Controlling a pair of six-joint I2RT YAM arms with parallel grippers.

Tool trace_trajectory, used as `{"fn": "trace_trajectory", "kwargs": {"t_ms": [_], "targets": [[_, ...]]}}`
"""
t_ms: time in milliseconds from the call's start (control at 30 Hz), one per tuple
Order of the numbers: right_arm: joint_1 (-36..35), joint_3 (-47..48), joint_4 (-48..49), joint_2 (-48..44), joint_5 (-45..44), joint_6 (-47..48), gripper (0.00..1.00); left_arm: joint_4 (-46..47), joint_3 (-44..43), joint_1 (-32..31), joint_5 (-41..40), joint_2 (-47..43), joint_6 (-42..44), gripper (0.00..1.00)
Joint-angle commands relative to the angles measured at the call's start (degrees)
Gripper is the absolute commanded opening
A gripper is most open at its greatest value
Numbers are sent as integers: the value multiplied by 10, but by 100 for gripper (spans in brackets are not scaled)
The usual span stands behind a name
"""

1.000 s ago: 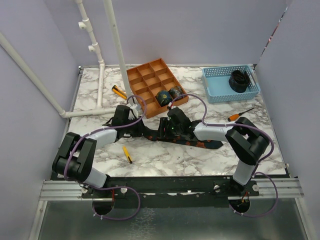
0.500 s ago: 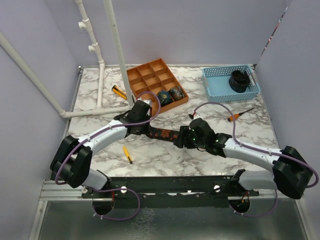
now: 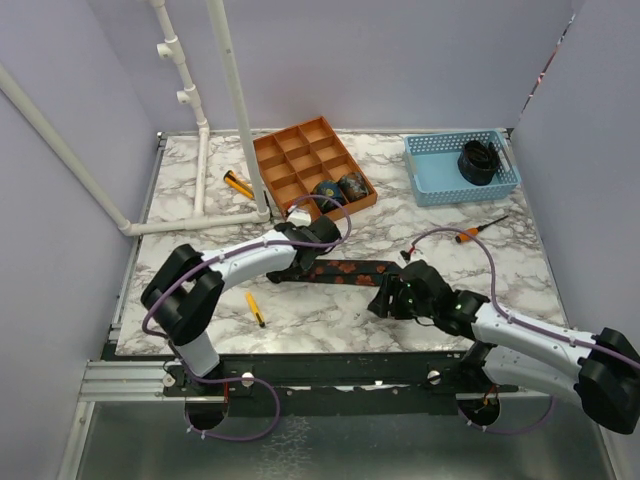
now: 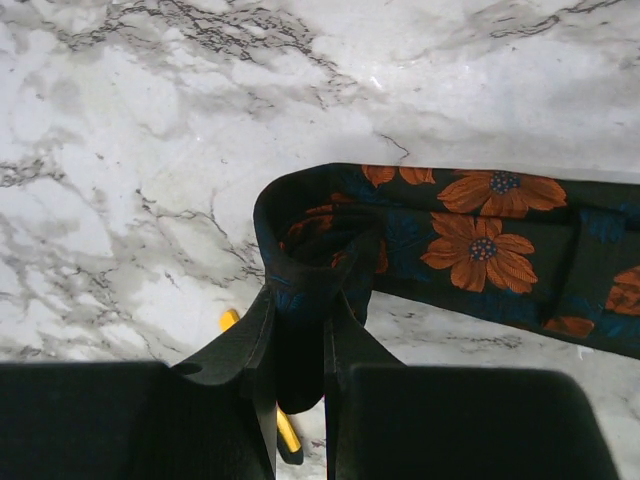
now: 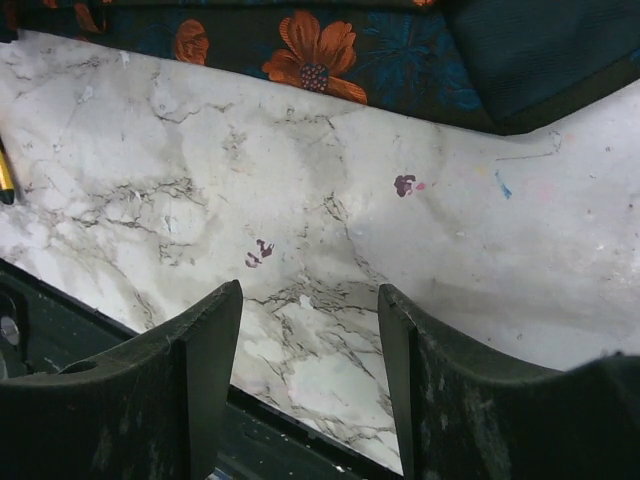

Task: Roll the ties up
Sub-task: Roll the tie at the center of the board.

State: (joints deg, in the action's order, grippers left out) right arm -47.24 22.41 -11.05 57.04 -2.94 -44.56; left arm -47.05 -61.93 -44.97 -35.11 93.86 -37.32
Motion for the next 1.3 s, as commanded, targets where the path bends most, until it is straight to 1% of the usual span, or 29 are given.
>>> {"fn": "trace_trajectory", "kwargs": {"t_ms": [0,67,133,333,467,533,600,733,767,867,1067,1133,1233,1267], "targets": [[0,-18,-30,-32,-16,-12,61,-107,-59,-39,-122,73,-86,0],[0,-24,-38,-44,-14,-14,61,-133,-84,-56,-149,101,-117,0],[0,-29,-39,-55,-4,-12,61,-142,-104,-70,-154,128,-132,0],[0,-29,-43,-59,7,-13,61,-146,-154,-95,-149,203,-138,1],[0,-28,-49,-65,9,-17,61,-103,-160,-99,-110,217,-112,39],[0,-29,-51,-70,7,-20,61,-84,-159,-100,-89,215,-102,53],[0,-29,-53,-73,4,-22,61,-68,-156,-100,-72,209,-94,62],[0,-26,-60,-75,-3,-29,61,-41,-150,-100,-44,178,-80,74],[0,-25,-62,-76,-7,-31,61,-36,-148,-101,-37,166,-77,79],[0,-21,-66,-84,-15,-31,63,-15,-139,-98,-16,121,-61,98],[0,11,-76,-84,-18,-1,70,44,-93,-77,55,17,-32,99],[0,28,-69,-72,-4,19,71,66,-70,-61,78,-24,-30,99],[-1,65,-41,-29,25,25,72,111,-21,-12,126,-115,-21,99],[0,79,-29,-9,35,23,72,134,3,17,146,-149,-15,99]]}}
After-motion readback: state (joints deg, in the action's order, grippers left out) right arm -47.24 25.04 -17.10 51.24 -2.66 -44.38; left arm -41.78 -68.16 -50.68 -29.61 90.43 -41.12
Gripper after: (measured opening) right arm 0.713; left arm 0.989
